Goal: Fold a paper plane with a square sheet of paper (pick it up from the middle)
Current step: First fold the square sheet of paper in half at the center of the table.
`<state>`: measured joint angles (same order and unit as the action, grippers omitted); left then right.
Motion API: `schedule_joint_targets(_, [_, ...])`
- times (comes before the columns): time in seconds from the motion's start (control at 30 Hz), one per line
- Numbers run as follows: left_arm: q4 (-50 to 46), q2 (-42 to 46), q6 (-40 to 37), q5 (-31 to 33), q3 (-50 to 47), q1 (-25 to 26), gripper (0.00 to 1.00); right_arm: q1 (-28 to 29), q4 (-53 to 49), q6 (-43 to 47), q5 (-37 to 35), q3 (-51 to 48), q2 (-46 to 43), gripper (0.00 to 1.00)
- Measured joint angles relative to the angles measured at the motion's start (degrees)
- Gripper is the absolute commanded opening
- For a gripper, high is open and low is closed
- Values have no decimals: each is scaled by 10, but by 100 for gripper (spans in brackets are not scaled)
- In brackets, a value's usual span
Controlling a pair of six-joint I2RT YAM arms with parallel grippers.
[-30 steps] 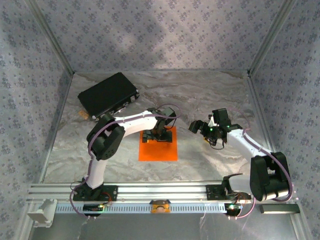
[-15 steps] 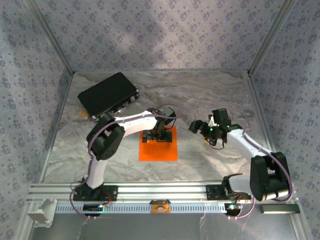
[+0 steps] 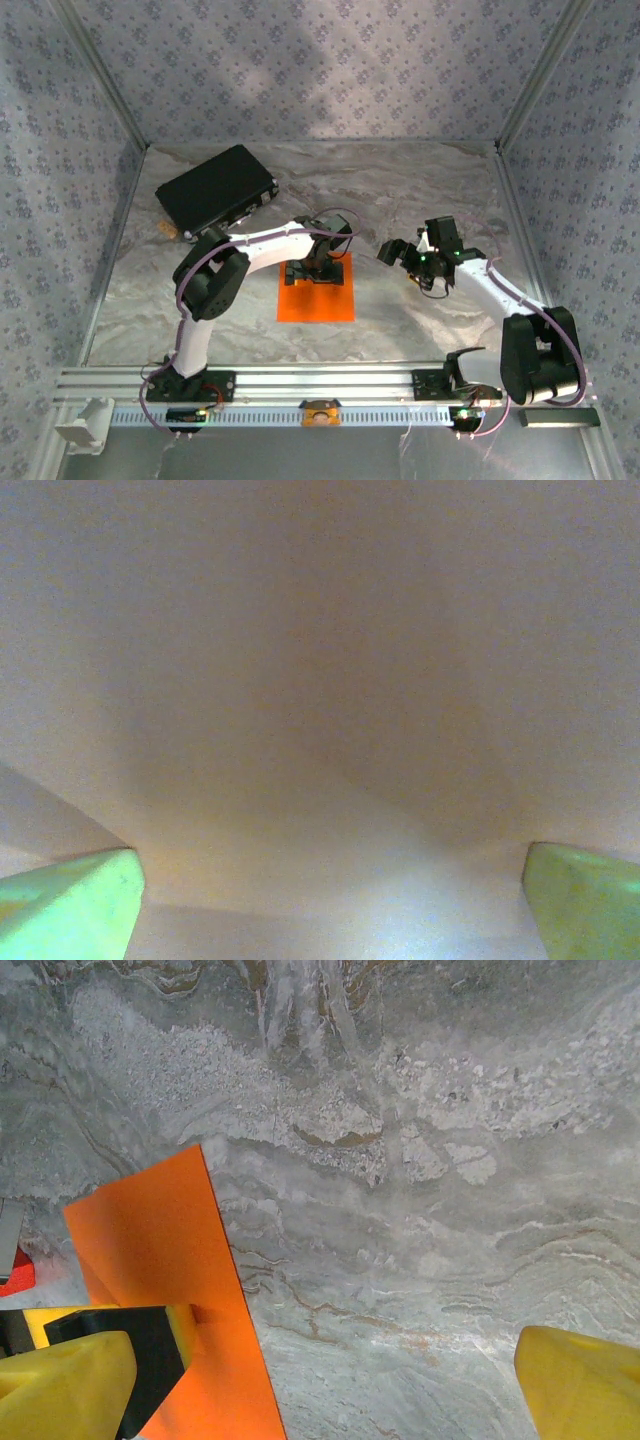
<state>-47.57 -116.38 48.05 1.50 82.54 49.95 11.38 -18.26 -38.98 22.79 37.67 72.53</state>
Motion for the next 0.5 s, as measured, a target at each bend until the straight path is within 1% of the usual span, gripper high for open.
schedule_joint_targets(0.23, [0,0,0,1,0,0,92,0,0,0,0,0,0,99])
schedule_joint_targets(0.5, [12,12,0,4,-15,0,77,0,0,0,0,0,-1,99])
